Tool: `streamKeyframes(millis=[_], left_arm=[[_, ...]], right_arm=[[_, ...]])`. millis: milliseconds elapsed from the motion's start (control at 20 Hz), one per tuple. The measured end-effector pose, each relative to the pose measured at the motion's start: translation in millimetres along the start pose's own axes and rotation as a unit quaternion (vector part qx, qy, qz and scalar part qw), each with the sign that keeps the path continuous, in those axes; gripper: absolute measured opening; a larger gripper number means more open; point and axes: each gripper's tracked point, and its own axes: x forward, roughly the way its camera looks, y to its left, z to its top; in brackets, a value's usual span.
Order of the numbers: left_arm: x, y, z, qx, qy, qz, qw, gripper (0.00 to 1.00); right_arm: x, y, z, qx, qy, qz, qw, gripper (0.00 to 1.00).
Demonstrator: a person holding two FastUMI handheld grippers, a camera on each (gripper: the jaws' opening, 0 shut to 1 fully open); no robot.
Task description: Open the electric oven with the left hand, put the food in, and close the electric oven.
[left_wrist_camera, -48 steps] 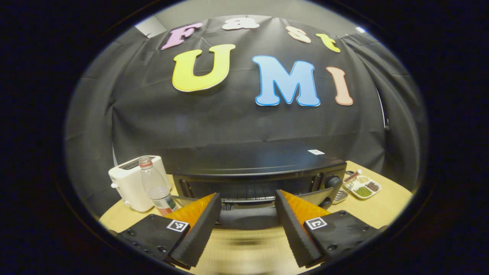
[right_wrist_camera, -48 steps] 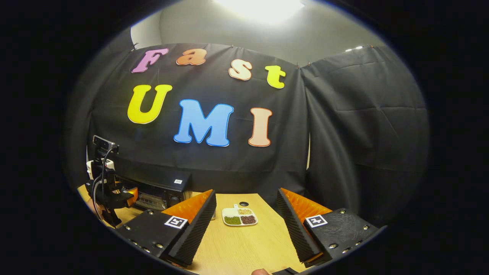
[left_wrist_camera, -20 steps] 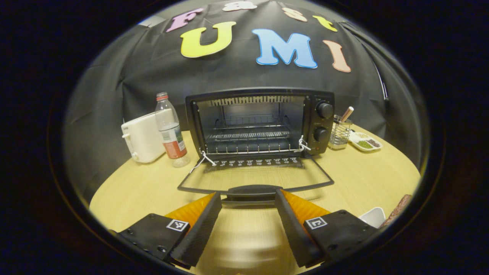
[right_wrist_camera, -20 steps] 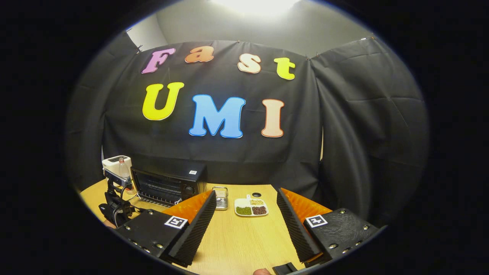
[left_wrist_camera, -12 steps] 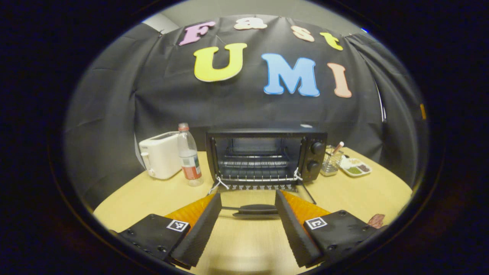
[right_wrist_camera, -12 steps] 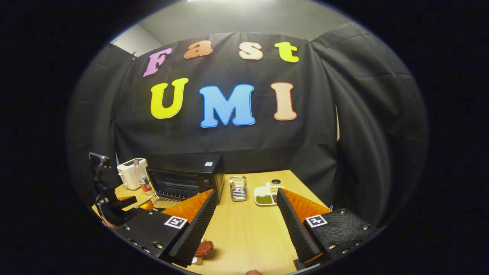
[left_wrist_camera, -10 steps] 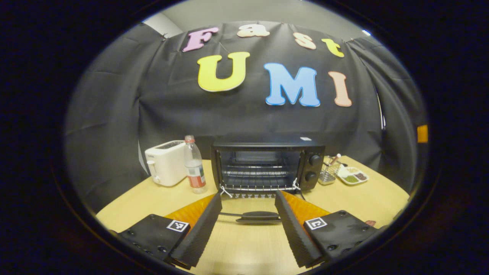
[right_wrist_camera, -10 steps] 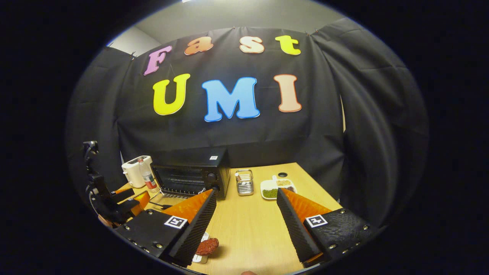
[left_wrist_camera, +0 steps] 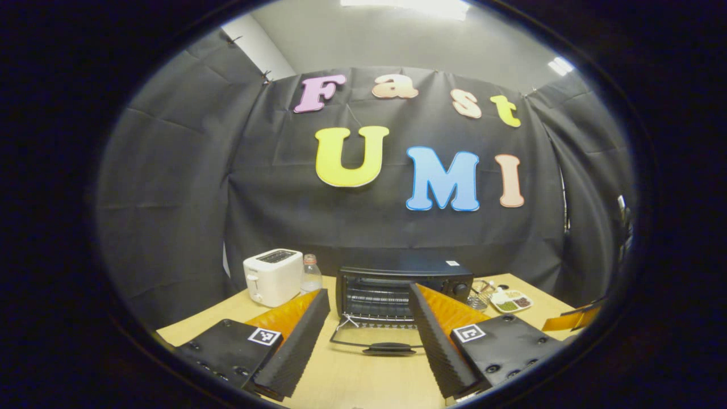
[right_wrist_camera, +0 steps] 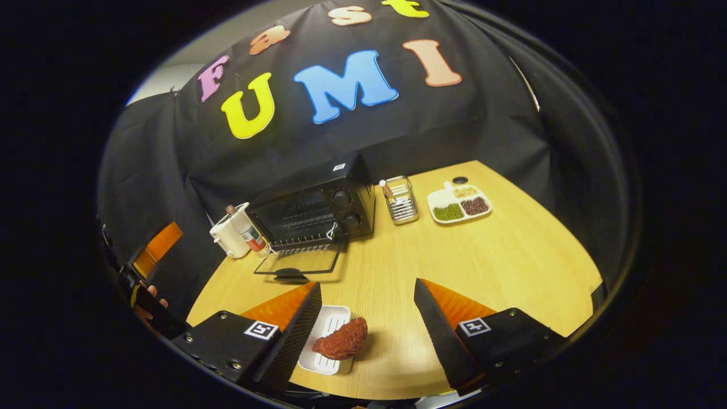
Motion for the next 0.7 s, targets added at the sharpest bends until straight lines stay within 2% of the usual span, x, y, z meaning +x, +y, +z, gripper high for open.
streamKeyframes(millis=[100, 150, 200, 250, 300, 450, 500, 650, 700], left_arm=[[-6.4, 7.1, 7.0, 0.004, -0.006, 0.004, 1.000, 0.98], [-8.6, 11.1, 9.3, 0.008, -0.007, 0.008, 1.000, 0.94], [-10.7, 14.8, 7.2, 0.011, -0.005, 0.011, 1.000, 0.98], [-13.0, 19.3, 7.2, 0.014, -0.003, 0.016, 1.000, 0.94], [-15.0, 24.0, 6.9, 0.016, -0.001, 0.020, 1.000, 0.98], [-19.5, 35.2, 5.5, 0.020, 0.002, 0.032, 0.999, 0.98], [-20.1, 37.1, 3.9, 0.022, 0.004, 0.035, 0.999, 0.98], [-23.0, 42.6, 2.9, 0.022, 0.006, 0.040, 0.999, 0.98], [-23.0, 44.5, 1.7, 0.022, 0.008, 0.042, 0.999, 0.94]], right_arm=[[7.0, 3.7, -17.0, 0.028, 0.029, 0.014, 0.999, 0.99], [10.9, 4.8, -25.5, 0.042, 0.041, 0.016, 0.998, 0.99], [14.3, 8.0, -32.2, 0.062, 0.054, 0.022, 0.996, 0.99], [18.2, 9.7, -39.1, 0.081, 0.067, 0.026, 0.994, 0.99], [24.5, 10.7, -46.2, 0.098, 0.077, 0.027, 0.992, 0.99], [38.5, 10.7, -67.7, 0.136, 0.115, 0.024, 0.984, 1.00], [39.3, 11.7, -72.3, 0.153, 0.127, 0.026, 0.980, 0.94], [42.5, 14.9, -84.7, 0.187, 0.149, 0.034, 0.970, 0.92], [42.4, 17.9, -88.1, 0.195, 0.154, 0.037, 0.968, 0.82]])
